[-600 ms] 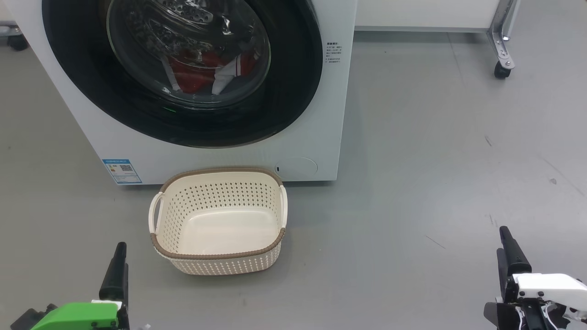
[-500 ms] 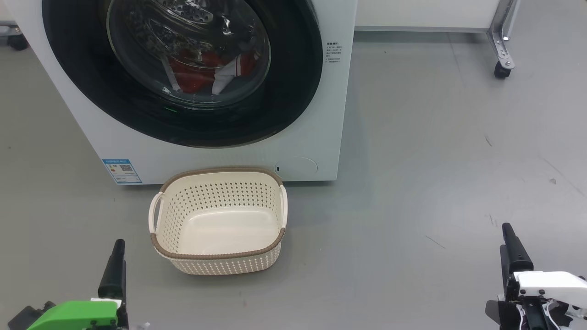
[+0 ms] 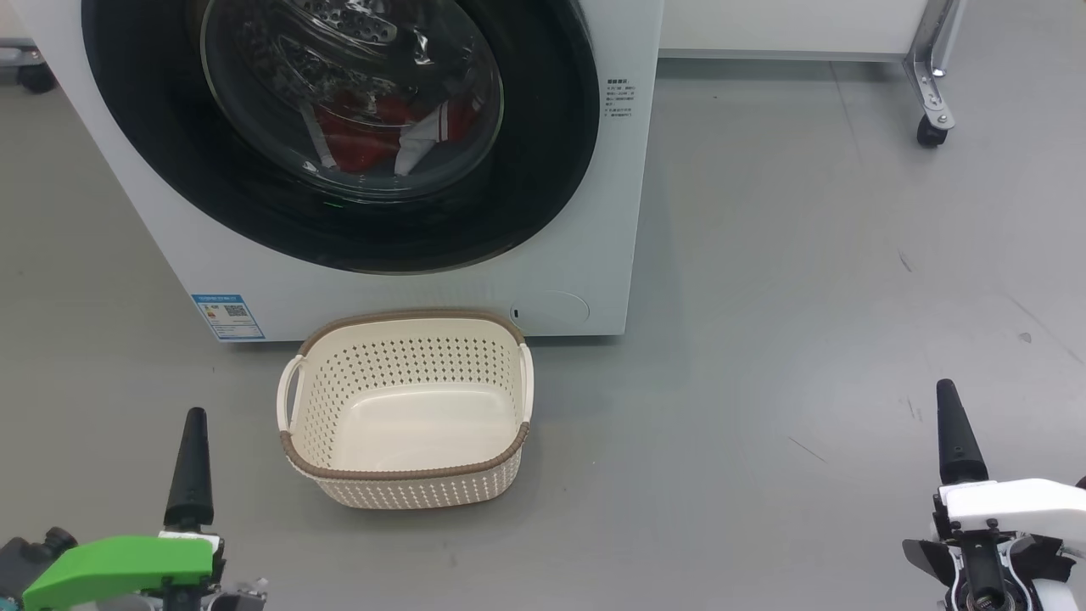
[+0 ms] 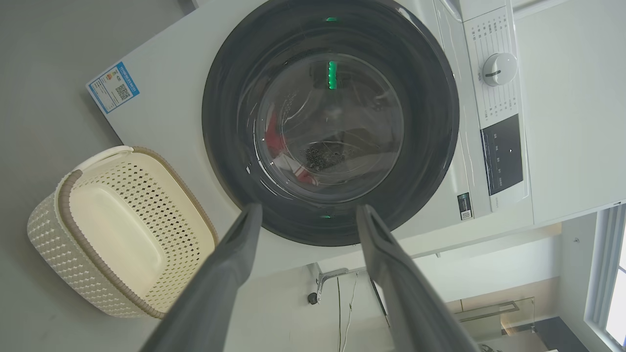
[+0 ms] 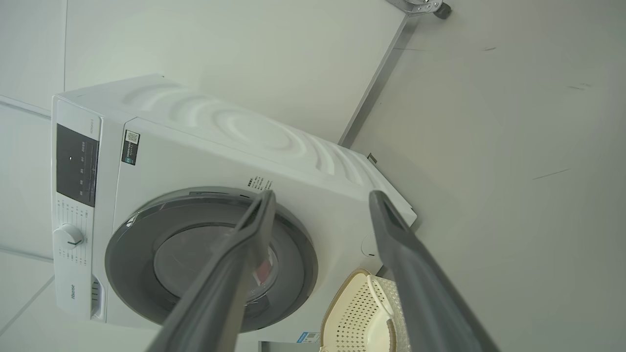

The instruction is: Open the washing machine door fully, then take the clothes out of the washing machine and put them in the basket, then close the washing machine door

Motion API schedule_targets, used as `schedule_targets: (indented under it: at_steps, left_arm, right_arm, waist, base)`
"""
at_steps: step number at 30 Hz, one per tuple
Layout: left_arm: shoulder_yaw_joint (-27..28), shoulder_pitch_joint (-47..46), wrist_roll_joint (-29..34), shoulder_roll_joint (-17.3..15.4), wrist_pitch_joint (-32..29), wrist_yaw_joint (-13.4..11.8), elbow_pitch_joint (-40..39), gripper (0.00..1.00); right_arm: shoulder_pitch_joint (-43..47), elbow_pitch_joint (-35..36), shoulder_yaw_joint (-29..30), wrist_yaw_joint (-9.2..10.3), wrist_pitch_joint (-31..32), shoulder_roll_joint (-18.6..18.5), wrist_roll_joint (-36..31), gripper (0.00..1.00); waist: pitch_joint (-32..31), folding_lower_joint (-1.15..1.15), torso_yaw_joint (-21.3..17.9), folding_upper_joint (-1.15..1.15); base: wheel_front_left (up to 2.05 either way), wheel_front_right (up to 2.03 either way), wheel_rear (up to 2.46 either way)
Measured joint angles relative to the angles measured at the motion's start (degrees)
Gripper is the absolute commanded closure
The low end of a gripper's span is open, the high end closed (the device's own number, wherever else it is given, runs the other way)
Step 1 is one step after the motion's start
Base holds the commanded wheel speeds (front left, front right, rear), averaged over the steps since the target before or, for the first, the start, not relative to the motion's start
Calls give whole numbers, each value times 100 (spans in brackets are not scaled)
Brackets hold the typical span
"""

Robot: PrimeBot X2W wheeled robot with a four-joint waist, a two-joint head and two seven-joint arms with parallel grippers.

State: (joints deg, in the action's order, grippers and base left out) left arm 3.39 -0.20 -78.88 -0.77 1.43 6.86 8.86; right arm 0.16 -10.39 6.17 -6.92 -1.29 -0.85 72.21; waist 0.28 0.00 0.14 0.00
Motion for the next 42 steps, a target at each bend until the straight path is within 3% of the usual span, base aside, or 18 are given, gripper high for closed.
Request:
schedule_targets:
  at_steps: [17,36,42]
  left_arm:
    - [-288,-1,2167,-162,332,1,-614,0]
    - [-794,169,4855,-242,713,-10,-786,0]
    - [-971,199,5433,-261,814,-100,-734,0]
  right_arm:
    - [-3,420,-385,75,-341,-143,-2014,0]
    - [40,392,-679,561,-720,-178,-3811,0]
    - [57,331,-797,659,-772,-186,-4230,0]
  waist:
    - [8,0,27,0]
    - [17,0,-10,0]
    - [19,0,-26,0]
  base:
    - [0,0,0]
    - [0,0,0]
    - [0,0,0]
